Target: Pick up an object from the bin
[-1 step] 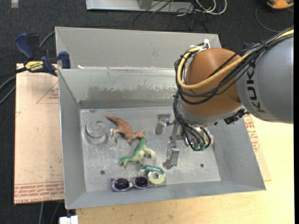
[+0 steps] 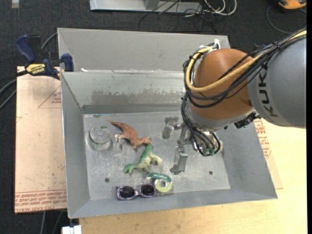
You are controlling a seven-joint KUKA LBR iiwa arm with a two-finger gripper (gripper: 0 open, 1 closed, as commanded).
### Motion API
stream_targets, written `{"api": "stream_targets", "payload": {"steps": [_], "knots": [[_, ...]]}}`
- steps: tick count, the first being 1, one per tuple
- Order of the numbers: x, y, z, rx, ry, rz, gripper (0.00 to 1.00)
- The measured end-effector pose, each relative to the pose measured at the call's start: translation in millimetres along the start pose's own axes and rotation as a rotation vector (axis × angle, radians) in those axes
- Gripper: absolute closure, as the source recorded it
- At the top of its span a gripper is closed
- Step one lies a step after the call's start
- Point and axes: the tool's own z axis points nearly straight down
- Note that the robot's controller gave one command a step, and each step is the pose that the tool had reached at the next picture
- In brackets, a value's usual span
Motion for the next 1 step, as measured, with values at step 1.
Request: {"api": "stream_targets", "payload": {"steps": [1], "knots": [[-44.7, 15.4, 122.8, -0.001, 0.0, -0.047, 0.0]]}}
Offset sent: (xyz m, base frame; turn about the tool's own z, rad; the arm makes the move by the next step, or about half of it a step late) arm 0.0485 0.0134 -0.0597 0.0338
